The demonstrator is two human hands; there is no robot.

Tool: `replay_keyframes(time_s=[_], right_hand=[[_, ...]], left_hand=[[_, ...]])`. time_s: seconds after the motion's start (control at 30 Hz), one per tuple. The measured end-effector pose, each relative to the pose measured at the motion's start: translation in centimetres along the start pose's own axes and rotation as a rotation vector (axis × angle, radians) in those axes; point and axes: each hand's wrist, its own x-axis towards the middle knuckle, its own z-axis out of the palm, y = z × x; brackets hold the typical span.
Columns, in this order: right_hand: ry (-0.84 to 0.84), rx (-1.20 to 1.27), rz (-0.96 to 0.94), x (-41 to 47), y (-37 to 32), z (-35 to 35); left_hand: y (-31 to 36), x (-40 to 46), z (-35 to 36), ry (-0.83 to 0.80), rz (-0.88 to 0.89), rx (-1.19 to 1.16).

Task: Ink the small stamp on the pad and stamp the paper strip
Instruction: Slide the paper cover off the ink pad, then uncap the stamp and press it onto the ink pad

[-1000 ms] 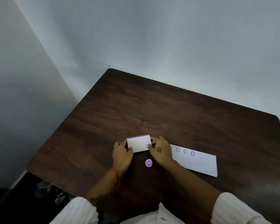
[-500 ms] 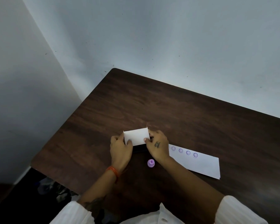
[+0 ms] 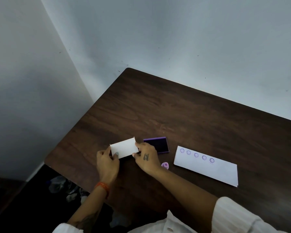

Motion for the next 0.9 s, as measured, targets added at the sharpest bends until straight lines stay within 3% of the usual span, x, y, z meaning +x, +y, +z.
replay_keyframes(time_s=[0.37, 0.47, 0.63, 0.73, 0.9], right_hand=[[-0.124, -0.174, -0.035, -1.0, 0.7, 1.7], [-0.12, -0.119, -0.017, -1.0, 0.6, 1.4], [0.131, 0.129, 0.0, -0.8, 0.1, -2.5], [0.305, 0.178, 0.062, -1.5, 1.4, -5.6], [0.375, 0.209, 0.121, -4.6, 4.6, -7.7]], left_hand=[[-1.3, 0.2, 0.6, -0.06, -0.051, 0.071], [-1.0, 0.1, 0.3, -0.042, -0.034, 0.043], [1.2, -0.9, 0.4, -0.034, 0.329, 0.033], [3.1, -2.0, 1.5, -0.173, 0.505, -0.053], [4.1, -4.0, 4.3, -0.438, 0.593, 0.004]])
